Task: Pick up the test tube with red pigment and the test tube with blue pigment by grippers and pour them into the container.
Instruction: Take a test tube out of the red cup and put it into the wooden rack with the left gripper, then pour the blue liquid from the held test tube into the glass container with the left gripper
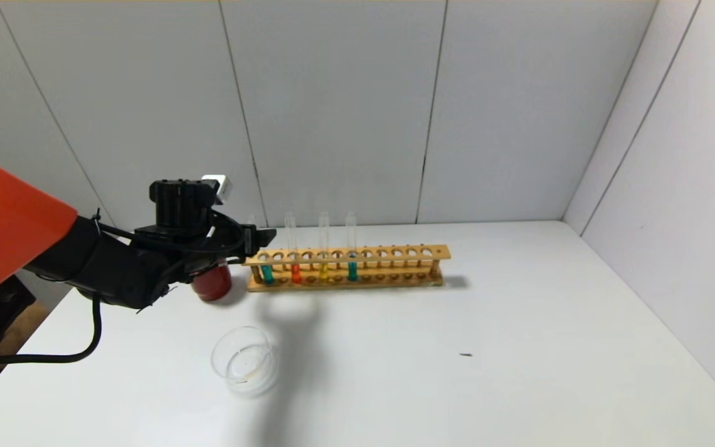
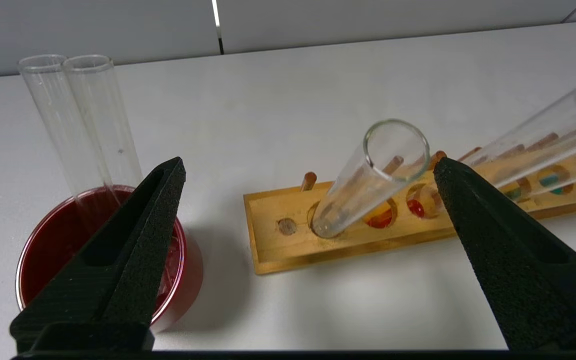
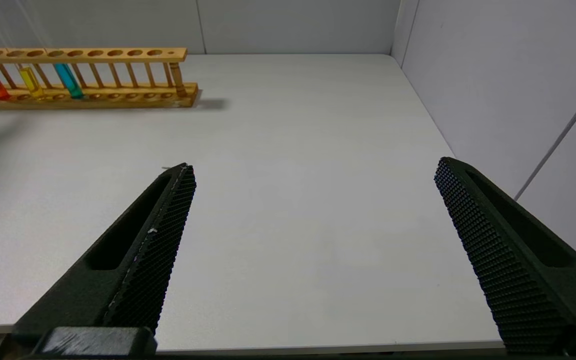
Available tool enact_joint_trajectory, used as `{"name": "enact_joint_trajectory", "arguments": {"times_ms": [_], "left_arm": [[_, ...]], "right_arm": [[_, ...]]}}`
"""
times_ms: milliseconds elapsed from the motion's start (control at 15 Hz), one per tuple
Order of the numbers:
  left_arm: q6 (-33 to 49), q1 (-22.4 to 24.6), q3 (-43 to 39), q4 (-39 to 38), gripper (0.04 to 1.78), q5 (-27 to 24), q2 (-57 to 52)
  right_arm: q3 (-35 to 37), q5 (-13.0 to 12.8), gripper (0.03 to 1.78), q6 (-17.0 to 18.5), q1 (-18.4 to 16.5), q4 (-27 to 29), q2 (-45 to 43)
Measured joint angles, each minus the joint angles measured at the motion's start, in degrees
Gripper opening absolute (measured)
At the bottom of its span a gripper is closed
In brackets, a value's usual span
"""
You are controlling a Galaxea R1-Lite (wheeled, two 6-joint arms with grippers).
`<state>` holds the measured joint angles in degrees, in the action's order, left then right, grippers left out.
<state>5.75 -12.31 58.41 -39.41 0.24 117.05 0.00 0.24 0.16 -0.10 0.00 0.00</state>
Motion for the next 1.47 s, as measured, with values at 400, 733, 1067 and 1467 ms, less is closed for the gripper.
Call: {"name": "enact_joint_trajectory", "arguments": {"times_ms": [400, 733, 1067, 1467], "left_arm": [[-0.11, -0.06, 2.65, 0.05, 1.54, -0.02, 2.96], [-0.09, -0.35, 3.83, 0.15, 0.72, 0.02, 3.34], [-0.13, -0.61, 4.33, 0.24, 0.33, 0.02, 3.18], [-0.77, -0.69, 7.06, 4.46, 0.33, 0.16, -1.23]], "right_arm": [[0.00, 0.00, 1.75, 0.00, 0.00, 0.00, 0.00], [0.00, 0.00, 1.75, 0.00, 0.02, 0.00, 0.00], [0.00, -0.02, 1.75, 0.00, 0.02, 0.00, 0.00], [0.00, -0.02, 1.75, 0.00, 0.00, 0.00, 0.00]]}}
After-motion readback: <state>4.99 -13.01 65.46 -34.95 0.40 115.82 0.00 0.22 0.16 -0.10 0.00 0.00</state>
